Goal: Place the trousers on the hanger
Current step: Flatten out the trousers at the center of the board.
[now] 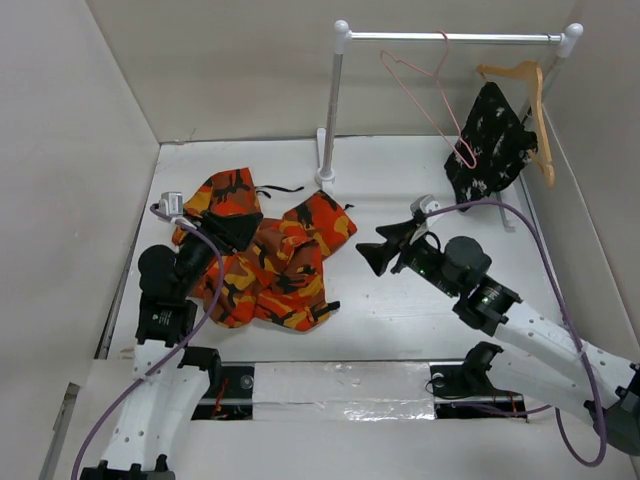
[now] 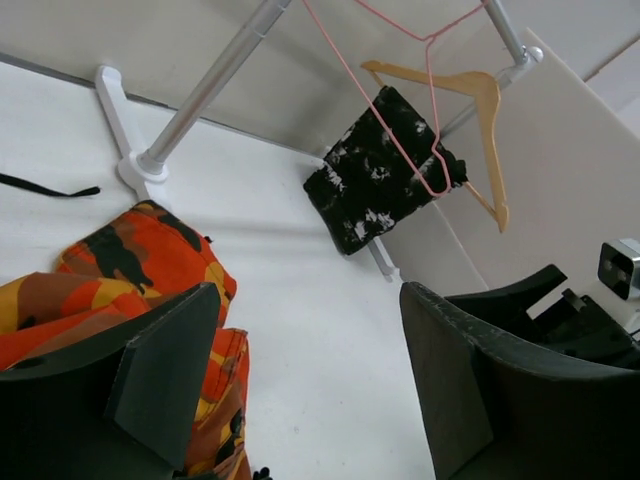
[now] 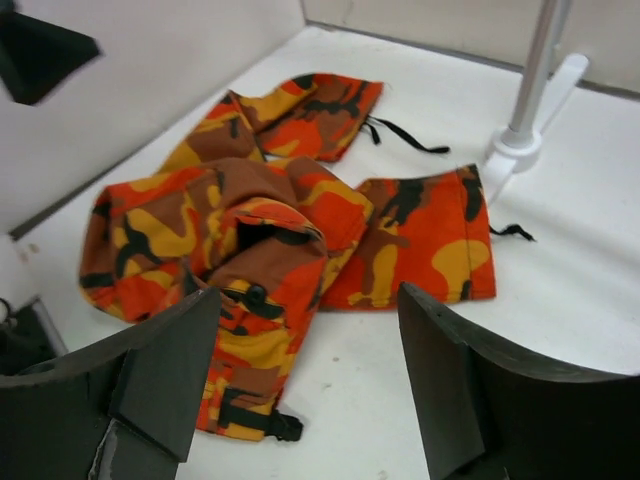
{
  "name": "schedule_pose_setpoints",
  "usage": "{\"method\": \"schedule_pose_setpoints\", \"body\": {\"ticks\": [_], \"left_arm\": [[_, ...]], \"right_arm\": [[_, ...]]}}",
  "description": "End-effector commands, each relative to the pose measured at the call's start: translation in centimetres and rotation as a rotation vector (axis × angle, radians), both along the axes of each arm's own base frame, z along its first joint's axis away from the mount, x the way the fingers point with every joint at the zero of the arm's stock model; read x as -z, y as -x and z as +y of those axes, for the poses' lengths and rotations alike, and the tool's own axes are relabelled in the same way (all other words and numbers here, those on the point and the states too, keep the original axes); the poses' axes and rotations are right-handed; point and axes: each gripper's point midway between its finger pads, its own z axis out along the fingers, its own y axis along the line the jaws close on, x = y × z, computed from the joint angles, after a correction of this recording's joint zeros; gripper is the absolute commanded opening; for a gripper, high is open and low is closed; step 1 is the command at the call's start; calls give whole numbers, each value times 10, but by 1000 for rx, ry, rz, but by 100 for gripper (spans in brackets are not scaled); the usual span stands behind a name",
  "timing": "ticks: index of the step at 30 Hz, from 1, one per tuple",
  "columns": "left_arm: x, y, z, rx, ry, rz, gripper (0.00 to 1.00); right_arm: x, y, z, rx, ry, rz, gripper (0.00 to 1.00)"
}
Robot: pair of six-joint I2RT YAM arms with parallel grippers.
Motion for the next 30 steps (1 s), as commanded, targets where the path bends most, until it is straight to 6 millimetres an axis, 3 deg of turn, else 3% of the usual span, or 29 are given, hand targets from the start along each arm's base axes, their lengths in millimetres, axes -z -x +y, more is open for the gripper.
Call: {"method": "schedule_pose_setpoints", "body": {"ticks": [1,2,5,7,9,10,11,12,13,15,16,17,19,20,21,22,24,25,26,30], "left_arm": [[-45,4,-6,44,26,-132,69],[-51,3,-7,50,33,-148,65],[-72,-3,-18,103,68,-211,46],[-81,-20,-24,135,87,-195,23],[-102,-29,-44,212,131,-207,16],[-113,-41,-51,156,138,-215,13],[-92,-38,-89,175,12,-155,12],[-102,-53,-110,134,-31,-145,12],[-93,-75,-106,-34,-72,-97,11],[-74,-73,-135,-26,-175,-41,12],[-57,-70,-134,-68,-211,-6,14],[-55,-74,-125,-121,-216,3,15],[-14,-64,-103,-195,-221,74,20],[1,-60,-95,-215,-215,95,30],[34,-49,-82,-230,-233,138,36],[48,-46,-69,-280,-215,170,47],[83,-33,-45,-342,-266,247,57],[91,-30,-32,-401,-259,276,65],[106,-23,-21,-427,-290,322,68],[130,1,5,-473,-247,369,76]], "right_arm": [[-27,12,-2,-46,-14,-38,71],[-30,13,-8,-27,-18,-40,44],[-21,17,-13,-20,-7,-8,0],[-10,21,-16,-18,-10,19,0],[-1,22,-17,-16,-4,44,0],[12,23,-16,-18,11,64,0],[19,25,-15,-24,18,74,0],[24,25,-15,-22,19,84,0],[33,25,-15,-19,16,100,0],[38,29,-14,-36,19,109,0],[44,34,-9,-78,18,109,2],[47,37,-5,-109,15,114,2],[54,42,7,-165,1,126,29],[76,42,14,-178,34,169,38],[84,38,16,-164,37,187,54],[84,36,21,-163,15,185,62],[105,29,31,-165,41,230,78],[104,25,38,-173,27,229,81],[110,28,47,-206,41,246,81],[140,16,87,-230,100,312,83]]}}
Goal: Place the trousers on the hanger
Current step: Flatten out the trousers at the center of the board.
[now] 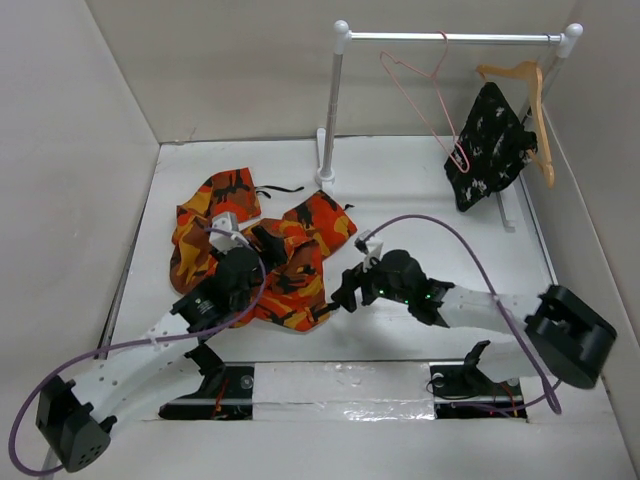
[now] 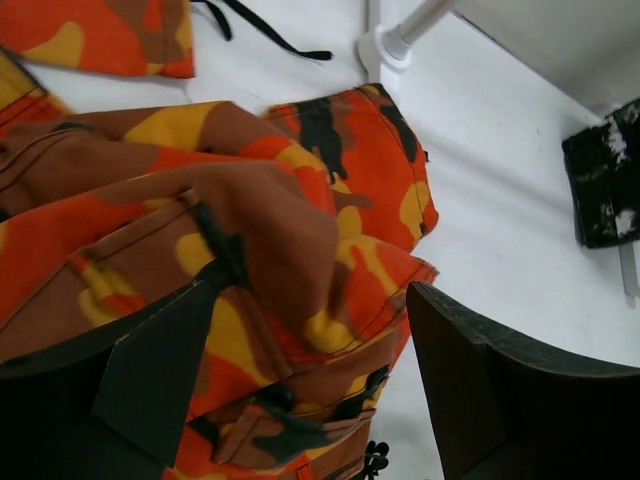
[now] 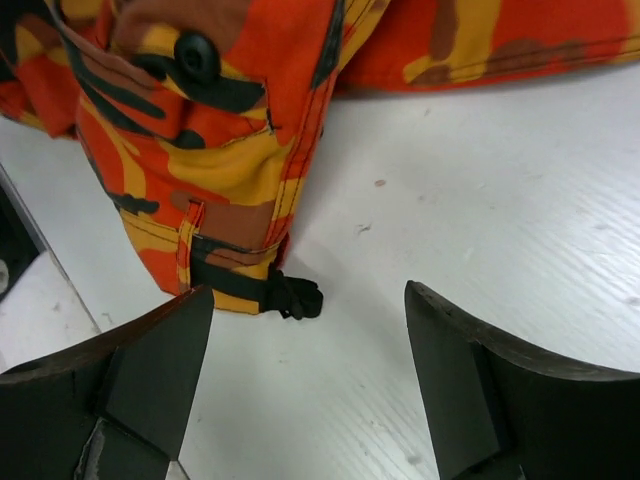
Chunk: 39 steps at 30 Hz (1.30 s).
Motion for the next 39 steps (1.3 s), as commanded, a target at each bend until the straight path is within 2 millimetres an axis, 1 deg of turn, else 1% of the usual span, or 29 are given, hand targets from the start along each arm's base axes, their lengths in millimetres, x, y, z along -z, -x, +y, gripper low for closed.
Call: {"method": "schedule_pose_setpoints", "body": {"ticks": [1,4,6,7,8,9,11,12,13,14,15,16,17,18,20,21,22,23,25,27,29,30,31,33,34,35,36,37,39], "left_arm": [[4,12,32,-130,51,-11,76],[19,24,38,-127,35,30,78],[28,28,41,-125,26,54,78],[31,30,40,-117,25,62,78],[33,31,41,-115,19,69,78],[33,32,40,-112,20,72,78],[33,34,38,-96,24,79,78],[34,35,38,-89,26,79,78],[35,36,36,-74,28,81,78],[33,36,34,-63,33,76,78],[27,36,32,-53,41,66,78],[22,36,31,-43,42,61,78],[20,38,30,-27,35,66,79],[14,38,29,-20,39,58,79],[1,39,22,19,65,34,79],[-3,40,21,29,80,21,81],[-7,41,18,42,92,12,84],[-10,42,16,58,97,10,85],[-20,43,14,74,103,0,86],[-21,45,11,97,108,1,86],[-16,47,9,113,113,11,87],[-11,48,7,122,107,25,91],[-3,49,4,133,98,45,92],[14,51,-1,155,80,103,92],[30,53,-1,149,79,137,92],[36,56,-5,160,86,151,92],[42,57,-5,155,90,161,92],[54,59,-1,142,85,179,92],[61,60,6,103,86,187,92]], "right_arm": [[-29,-14,49,-48,-120,-66,83],[-14,-22,63,-49,-123,-43,82],[-8,-21,71,-76,-131,-21,81],[-9,-17,79,-100,-150,-17,80],[-3,-18,84,-114,-148,-3,78],[-3,-20,87,-114,-152,-5,62],[-12,-26,93,-103,-189,-20,38],[-18,-28,94,-94,-195,-31,9],[-19,-34,88,-69,-164,-34,0],[-49,-47,78,-5,-178,-95,0],[-77,-58,75,39,-188,-146,0],[-81,-62,62,73,-109,-167,0],[-98,-80,42,207,-67,-224,0],[-134,-83,26,266,-81,-283,0],[-170,-92,-6,379,4,-349,0],[-185,-91,-15,413,-1,-362,0],[-210,-88,-30,449,-13,-391,0],[-215,-89,-46,509,18,-403,0],[-232,-83,-70,564,28,-438,0],[-234,-81,-90,631,42,-448,0],[-238,-72,-105,659,19,-456,0],[-240,-72,-113,686,15,-462,0],[-241,-70,-116,687,10,-468,0],[-247,-67,-125,701,-5,-474,0],[-247,-66,-128,706,1,-475,0],[-248,-64,-130,709,2,-475,0],[-254,-62,-136,725,-8,-483,0],[-255,-61,-140,730,10,-487,0],[-262,-64,-156,782,26,-496,0]]}}
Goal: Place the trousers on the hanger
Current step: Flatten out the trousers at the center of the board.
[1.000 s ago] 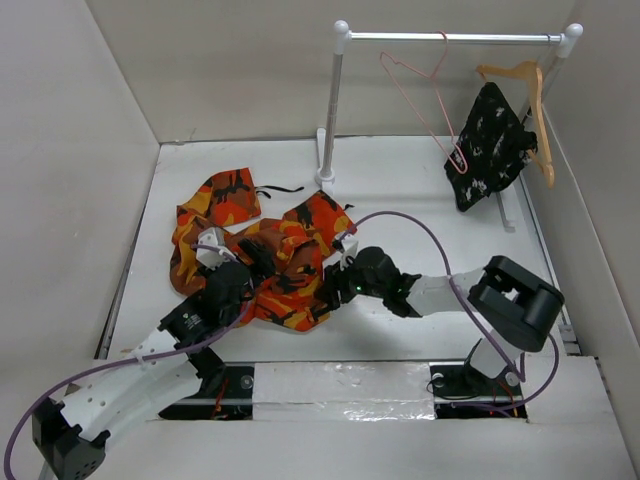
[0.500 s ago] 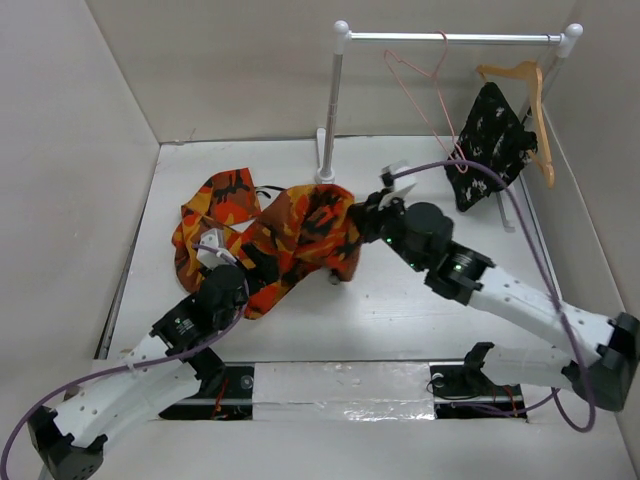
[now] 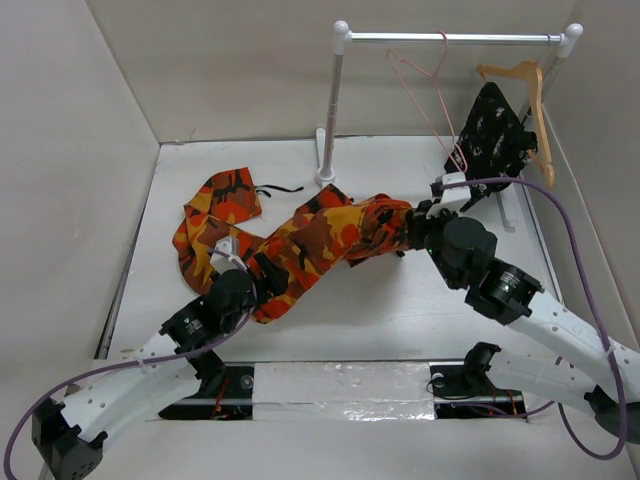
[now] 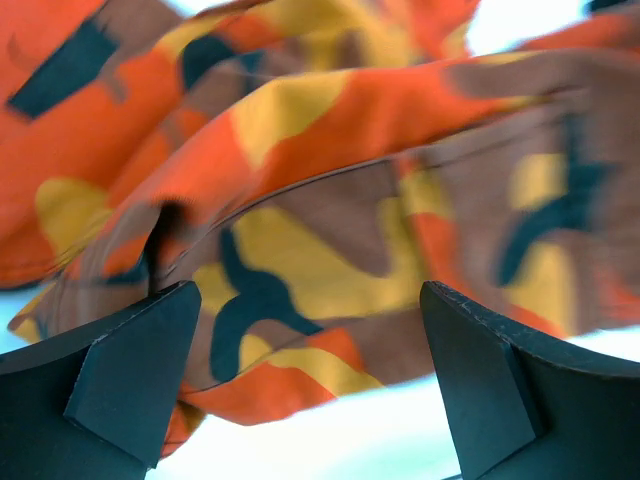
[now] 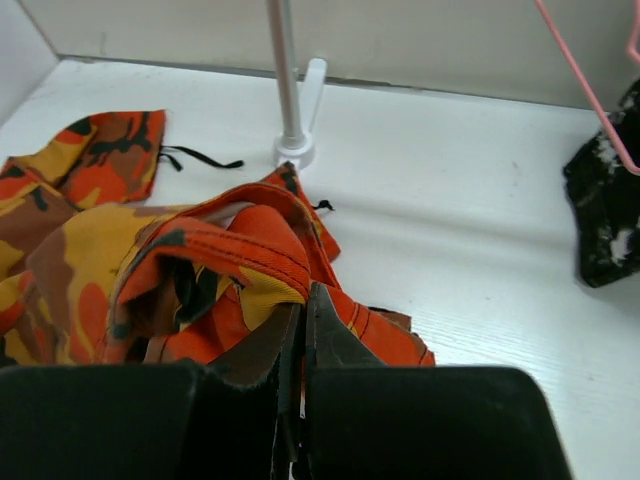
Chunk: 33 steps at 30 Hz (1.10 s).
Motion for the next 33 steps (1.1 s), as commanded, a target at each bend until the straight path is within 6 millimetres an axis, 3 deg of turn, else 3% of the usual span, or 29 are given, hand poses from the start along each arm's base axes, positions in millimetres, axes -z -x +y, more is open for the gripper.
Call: {"method": "schedule_pose_setpoints", "body": {"ticks": [1,6,9,11,16,22,25,27,28,29,31,33], "left_arm": [[20,6,9,-43,-1,44,92],[13,2,13,-82,23,12,92],[12,1,17,-100,-15,31,95],[16,0,14,-90,-15,33,97],[27,-1,17,-123,-36,70,98],[29,-2,18,-135,-36,70,99],[41,-3,-2,-49,-30,100,98],[41,-1,-31,57,63,97,93],[53,4,-34,83,76,115,91],[44,2,-47,123,141,83,85],[49,4,-52,145,162,82,78],[55,-2,-49,121,125,84,60]], "right_arm": [[-44,-4,-39,138,-46,-84,0],[-55,-5,-65,214,-100,-84,0],[-57,1,-99,336,-142,-84,0],[-42,14,-118,379,-181,-46,0],[-13,42,-140,401,-286,-48,0],[-19,50,-147,408,-308,-55,0],[-18,44,-137,386,-309,-45,0],[-16,39,-130,355,-299,-48,0],[-15,38,-128,350,-297,-46,0],[-12,34,-125,351,-287,-39,0],[-10,30,-122,349,-277,-33,0],[-9,27,-112,312,-286,-23,0]]}}
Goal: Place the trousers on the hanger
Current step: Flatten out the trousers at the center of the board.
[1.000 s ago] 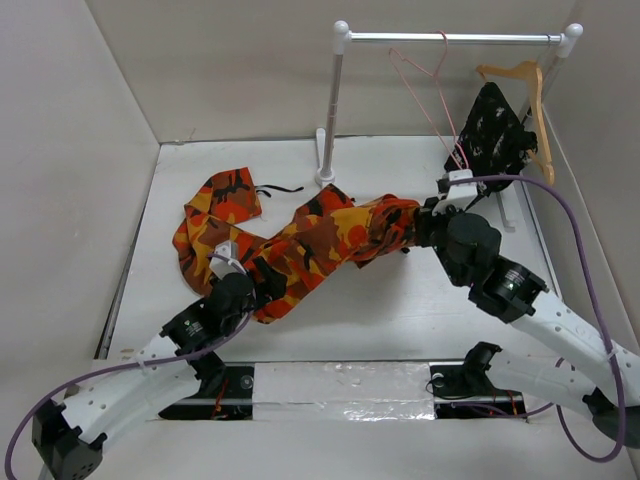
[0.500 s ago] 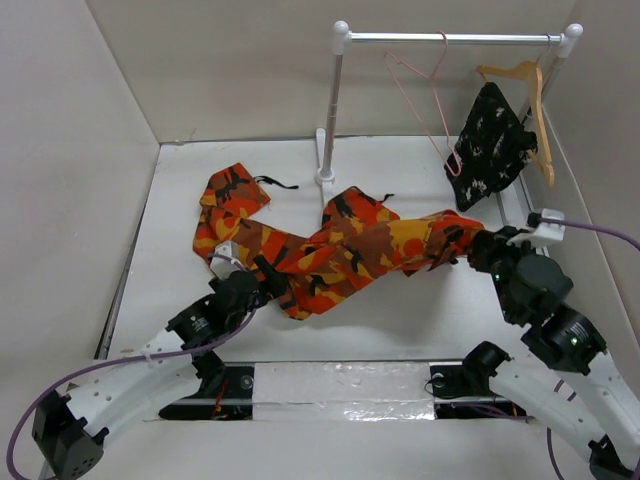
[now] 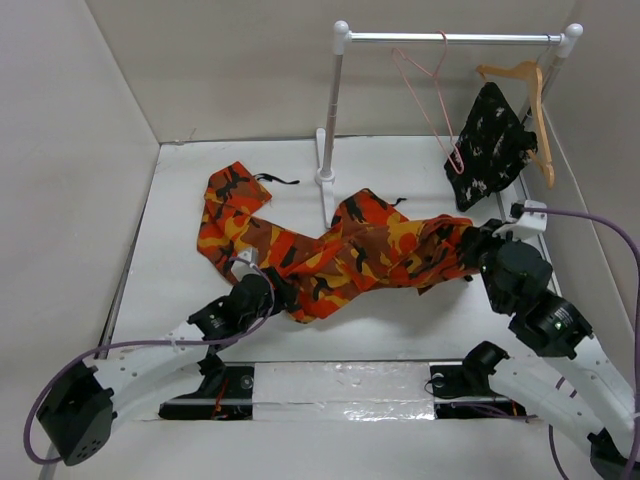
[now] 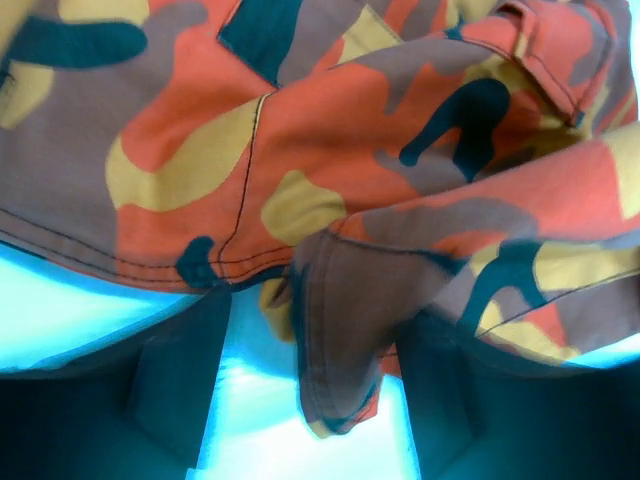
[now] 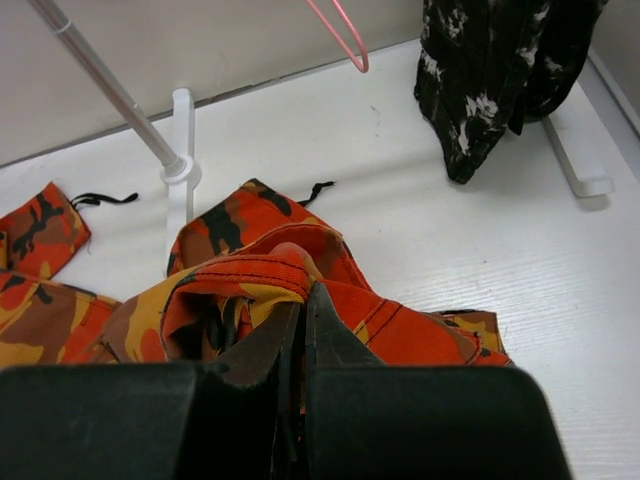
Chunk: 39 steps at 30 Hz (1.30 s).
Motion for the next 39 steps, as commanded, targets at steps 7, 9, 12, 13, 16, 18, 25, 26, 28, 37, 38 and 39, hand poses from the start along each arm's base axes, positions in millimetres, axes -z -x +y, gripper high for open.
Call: {"method": "schedule_pose_setpoints", "body": {"ticks": [7,9,12,13,16,18,25,26,28,37,38,39], "left_arm": [[-140,-116,46,-289,34,-305,0],[-185,-148,86,-350,24,-355,0],[-286,-188,126,-423,-38,-437,0],[-373,-191,133,-434,-18,-576,0],[-477,-187,139,-413,-84,-665,0],[-502,-169,144,-414,-113,-690,0],[-398,-109,166,-486,-185,-650,13],[-381,-105,170,-505,-189,-623,14],[-334,-88,174,-530,-186,-548,14],[-273,-26,194,-609,-197,-522,65],[-274,-26,193,-600,-195,-522,66],[-274,-27,191,-591,-197,-520,66]], "right_arm": [[-58,-23,35,-114,-78,-162,0],[-80,-26,37,-124,-46,-175,0],[-137,-22,34,-139,-21,-245,0],[-152,-18,31,-137,-25,-269,0],[-197,6,21,-182,-45,-361,0],[-197,24,28,-280,-49,-376,0],[-68,28,64,-453,-32,-148,0],[-47,30,68,-464,-43,-93,0],[-7,37,73,-497,-59,-19,0],[38,91,109,-803,-169,98,0],[47,94,113,-826,-162,144,0],[53,96,117,-850,-159,169,0]]}}
